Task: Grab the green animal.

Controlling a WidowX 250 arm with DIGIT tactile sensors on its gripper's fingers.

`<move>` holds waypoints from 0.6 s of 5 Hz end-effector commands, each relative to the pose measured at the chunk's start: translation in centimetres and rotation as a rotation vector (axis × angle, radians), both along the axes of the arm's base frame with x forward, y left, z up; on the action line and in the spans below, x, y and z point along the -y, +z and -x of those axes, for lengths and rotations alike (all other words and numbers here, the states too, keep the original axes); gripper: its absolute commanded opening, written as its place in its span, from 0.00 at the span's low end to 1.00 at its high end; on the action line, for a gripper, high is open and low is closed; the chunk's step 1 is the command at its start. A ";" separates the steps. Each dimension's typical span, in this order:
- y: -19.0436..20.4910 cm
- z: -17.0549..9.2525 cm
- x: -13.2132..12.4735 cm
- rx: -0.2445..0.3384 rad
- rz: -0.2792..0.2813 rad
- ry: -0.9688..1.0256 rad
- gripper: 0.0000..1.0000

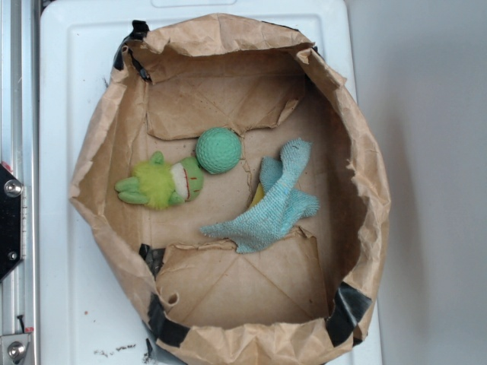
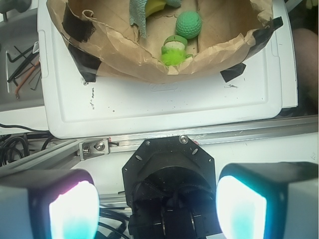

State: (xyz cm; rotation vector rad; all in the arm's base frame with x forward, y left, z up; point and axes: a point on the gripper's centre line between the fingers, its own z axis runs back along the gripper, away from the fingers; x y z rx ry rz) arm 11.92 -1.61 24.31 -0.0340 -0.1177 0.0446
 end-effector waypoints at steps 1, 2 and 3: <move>0.0 0.0 0.0 0.000 0.000 0.000 1.00; -1.7 -5.0 -2.0 0.022 -0.024 0.060 1.00; -2.6 -8.7 -3.2 -0.025 0.010 0.040 1.00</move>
